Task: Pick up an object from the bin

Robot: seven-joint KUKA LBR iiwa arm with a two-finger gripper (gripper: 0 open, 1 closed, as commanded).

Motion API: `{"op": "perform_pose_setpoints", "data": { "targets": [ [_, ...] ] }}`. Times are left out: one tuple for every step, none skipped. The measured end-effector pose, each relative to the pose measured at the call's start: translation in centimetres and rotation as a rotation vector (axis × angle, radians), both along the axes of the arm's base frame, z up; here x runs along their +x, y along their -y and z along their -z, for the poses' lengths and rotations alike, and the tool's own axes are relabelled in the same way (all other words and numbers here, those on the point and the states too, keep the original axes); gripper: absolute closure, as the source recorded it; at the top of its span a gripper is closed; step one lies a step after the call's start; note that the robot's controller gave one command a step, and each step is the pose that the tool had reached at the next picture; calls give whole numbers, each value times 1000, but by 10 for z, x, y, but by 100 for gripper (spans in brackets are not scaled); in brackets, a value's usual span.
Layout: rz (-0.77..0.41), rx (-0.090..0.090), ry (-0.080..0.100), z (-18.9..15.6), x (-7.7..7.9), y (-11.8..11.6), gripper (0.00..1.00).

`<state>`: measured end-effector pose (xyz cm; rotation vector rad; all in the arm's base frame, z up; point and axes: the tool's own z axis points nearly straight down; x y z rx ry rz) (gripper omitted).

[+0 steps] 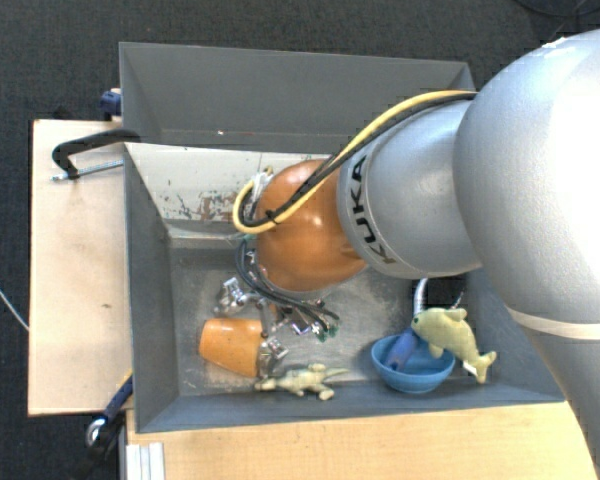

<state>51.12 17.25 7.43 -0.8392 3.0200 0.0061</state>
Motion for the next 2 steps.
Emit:
{"op": "perform_pose_setpoints", "data": {
  "targets": [
    [3,-2,0,-1,1,2,100],
    [-374,-6,6,-107,50,55,100]
  ]
}}
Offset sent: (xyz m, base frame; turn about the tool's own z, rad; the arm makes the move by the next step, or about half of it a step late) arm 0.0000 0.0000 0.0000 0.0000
